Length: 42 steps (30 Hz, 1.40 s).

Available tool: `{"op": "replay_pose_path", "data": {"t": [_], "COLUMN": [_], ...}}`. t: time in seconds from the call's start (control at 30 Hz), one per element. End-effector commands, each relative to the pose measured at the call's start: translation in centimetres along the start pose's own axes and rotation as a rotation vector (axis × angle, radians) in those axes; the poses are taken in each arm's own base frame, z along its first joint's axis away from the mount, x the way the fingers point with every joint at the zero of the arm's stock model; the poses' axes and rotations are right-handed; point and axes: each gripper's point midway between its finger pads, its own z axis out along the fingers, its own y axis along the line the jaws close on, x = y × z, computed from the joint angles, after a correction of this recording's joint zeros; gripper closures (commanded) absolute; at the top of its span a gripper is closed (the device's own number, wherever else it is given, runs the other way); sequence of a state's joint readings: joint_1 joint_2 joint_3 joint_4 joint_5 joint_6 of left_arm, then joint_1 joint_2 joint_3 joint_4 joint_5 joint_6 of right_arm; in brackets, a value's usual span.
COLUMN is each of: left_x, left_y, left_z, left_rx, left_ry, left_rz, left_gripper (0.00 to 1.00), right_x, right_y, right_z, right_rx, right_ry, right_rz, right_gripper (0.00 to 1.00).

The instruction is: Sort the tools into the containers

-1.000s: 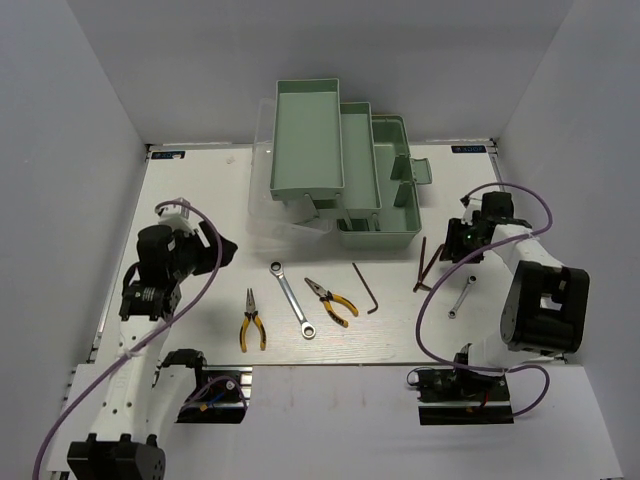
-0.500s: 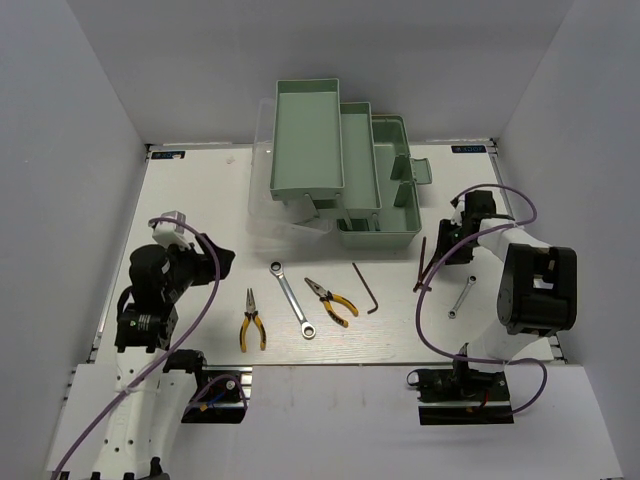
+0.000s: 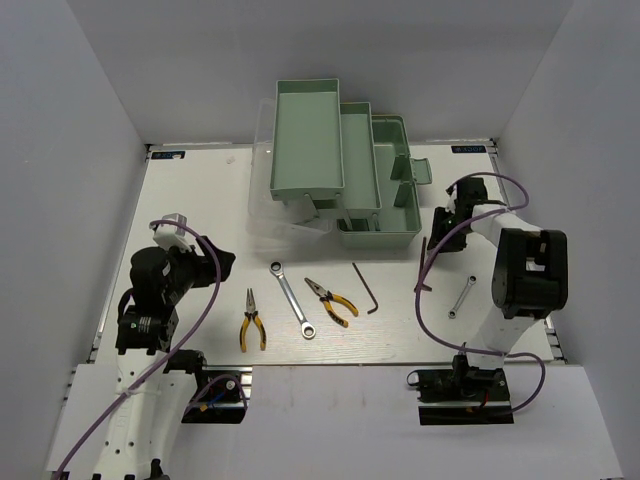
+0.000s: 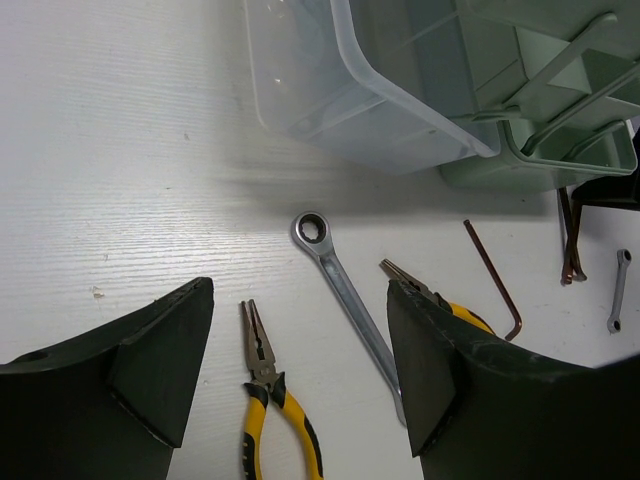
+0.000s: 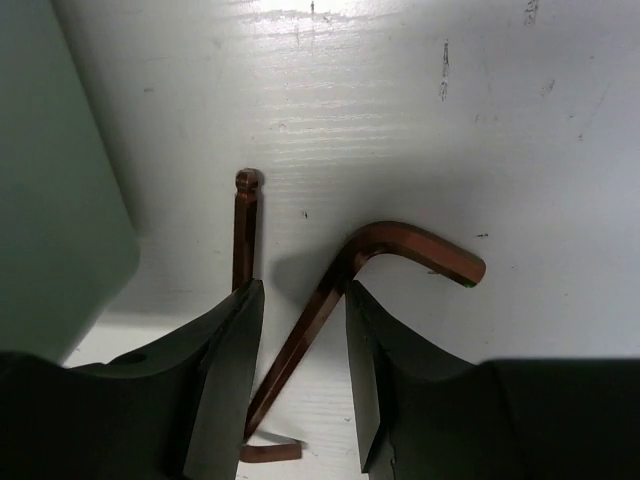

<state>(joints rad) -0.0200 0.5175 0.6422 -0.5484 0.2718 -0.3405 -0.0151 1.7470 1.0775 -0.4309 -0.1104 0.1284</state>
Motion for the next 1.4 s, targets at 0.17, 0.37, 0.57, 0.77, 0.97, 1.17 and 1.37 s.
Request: {"op": "replay_pose_path", "data": {"t": [0.17, 0.37, 0.57, 0.77, 0.97, 1.17, 1.37], "left_x": [0.2, 0.1, 0.1, 0.1, 0.1, 0.1, 0.3], "left_y": [0.0, -0.1, -0.1, -0.1, -0.1, -0.1, -1.1], "left_z": [0.0, -0.2, -0.2, -0.2, -0.2, -0.2, 0.0], "left_rx": [0.004, 0.007, 0.007, 0.007, 0.007, 0.007, 0.074], "left_ry": [0.001, -0.007, -0.007, -0.007, -0.007, -0.007, 0.006], "left_rz": [0.012, 0.014, 0.014, 0.014, 0.014, 0.014, 0.018], "left_gripper": [0.2, 0.2, 0.2, 0.2, 0.21, 0.21, 0.25], "right_x": [1.1, 1.9, 4.0, 3.9, -0.3, -5.9, -10.6], "right_y": [-1.6, -2.6, -3.4, -2.3, -1.4, 0.9, 1.8], "right_z": [0.6, 0.7, 2.2, 2.9, 1.0, -2.5, -9.0], "right_rx": [0.162, 0.23, 0.261, 0.2, 0.167, 0.091, 0.104], "right_ry": [0.044, 0.072, 0.137, 0.162, -0.005, -0.196, -0.398], "right_rz": [0.01, 0.007, 0.022, 0.062, 0.04, -0.015, -0.116], "right_gripper": [0.55, 0.58, 0.71, 1.0, 1.0, 1.0, 1.0]}}
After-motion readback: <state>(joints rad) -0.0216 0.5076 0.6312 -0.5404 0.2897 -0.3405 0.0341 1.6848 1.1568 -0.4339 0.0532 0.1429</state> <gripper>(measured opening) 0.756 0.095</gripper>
